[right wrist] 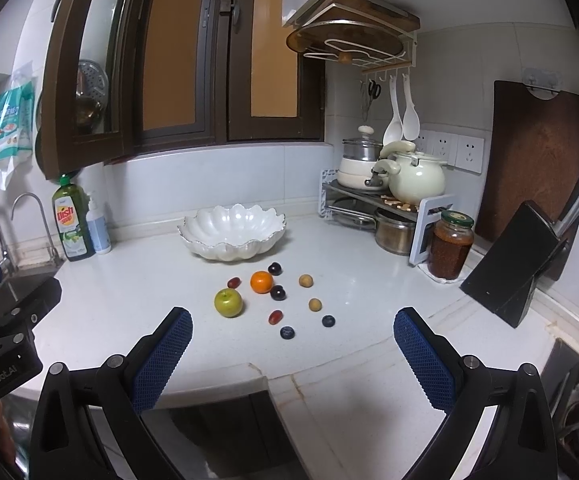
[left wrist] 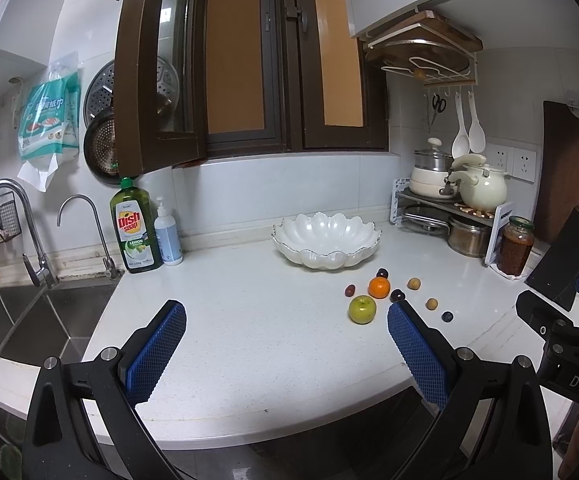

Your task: Organize fruits

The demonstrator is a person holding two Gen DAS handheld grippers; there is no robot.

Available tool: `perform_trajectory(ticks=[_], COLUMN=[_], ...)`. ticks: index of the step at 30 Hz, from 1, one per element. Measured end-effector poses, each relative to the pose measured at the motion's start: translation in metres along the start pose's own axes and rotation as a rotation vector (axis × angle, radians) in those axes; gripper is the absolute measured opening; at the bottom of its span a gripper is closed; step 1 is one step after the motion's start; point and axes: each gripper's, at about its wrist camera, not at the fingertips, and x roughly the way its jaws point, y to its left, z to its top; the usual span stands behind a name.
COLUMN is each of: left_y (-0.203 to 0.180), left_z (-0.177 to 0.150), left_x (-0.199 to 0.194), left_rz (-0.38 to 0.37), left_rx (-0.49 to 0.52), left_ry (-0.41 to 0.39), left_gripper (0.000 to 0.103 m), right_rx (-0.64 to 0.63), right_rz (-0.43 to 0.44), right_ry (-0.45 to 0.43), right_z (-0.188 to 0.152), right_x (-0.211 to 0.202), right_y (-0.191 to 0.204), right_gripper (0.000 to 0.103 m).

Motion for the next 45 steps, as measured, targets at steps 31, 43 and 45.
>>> perform_trajectory(ticks=[31,43,45], left_y=[-0.011,-0.023,-0.025], left_z=[0.004,0.013,0.013], left_x=[0.061,0.147,0.161], left_rz=[-0.076,-0.215,-0.242], left_rx=[0.063,0.128,0.147], left_ry=[0.121,0.211,0.223], left_gripper=[0.089,0.083,0.082], right_rx=[0.015,0.041,0.044], right_rz=[-0.020,-0.051,-0.059], right_ry=[0.118,0.244,0.260], right_z=[-0.001,-0.003,-0.004], right_x=[0.051,0.123,0.135], right_y=[-0.001,0.002,0.003], right_gripper=[0.096,0.082,0.081])
